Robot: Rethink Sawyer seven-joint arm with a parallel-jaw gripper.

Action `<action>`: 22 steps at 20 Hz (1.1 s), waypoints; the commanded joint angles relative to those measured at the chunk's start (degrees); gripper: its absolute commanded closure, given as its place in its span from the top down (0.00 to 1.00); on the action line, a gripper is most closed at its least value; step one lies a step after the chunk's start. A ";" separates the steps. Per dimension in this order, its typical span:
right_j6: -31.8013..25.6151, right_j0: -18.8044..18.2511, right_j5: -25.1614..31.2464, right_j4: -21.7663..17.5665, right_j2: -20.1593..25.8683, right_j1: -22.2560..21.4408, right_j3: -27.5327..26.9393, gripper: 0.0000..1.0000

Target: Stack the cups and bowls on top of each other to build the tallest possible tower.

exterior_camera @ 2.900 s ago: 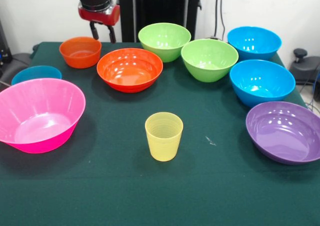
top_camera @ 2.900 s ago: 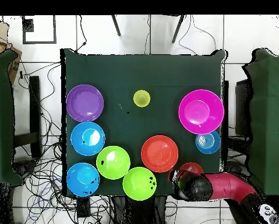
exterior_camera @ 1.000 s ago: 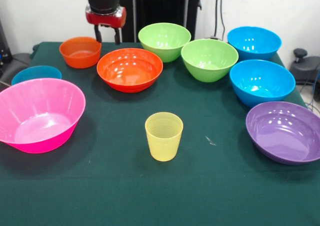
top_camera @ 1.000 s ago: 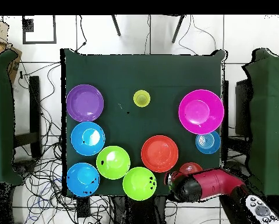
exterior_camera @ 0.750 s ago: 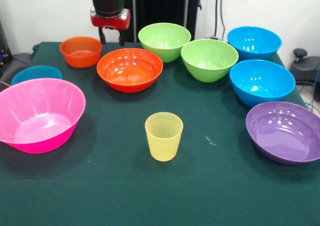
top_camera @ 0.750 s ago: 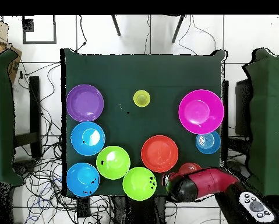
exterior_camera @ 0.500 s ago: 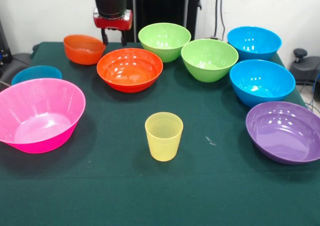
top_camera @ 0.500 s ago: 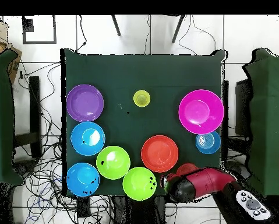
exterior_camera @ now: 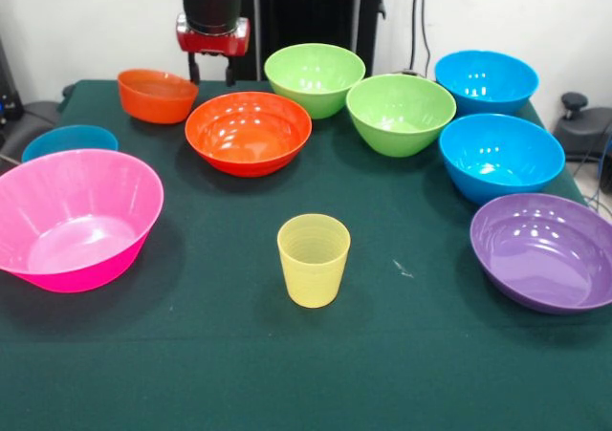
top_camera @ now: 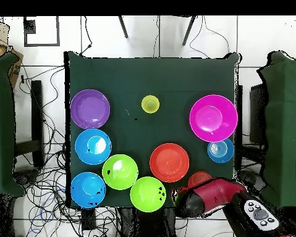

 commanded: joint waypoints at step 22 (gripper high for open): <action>-2.28 1.35 -5.48 -0.30 1.29 -3.92 -4.09 1.00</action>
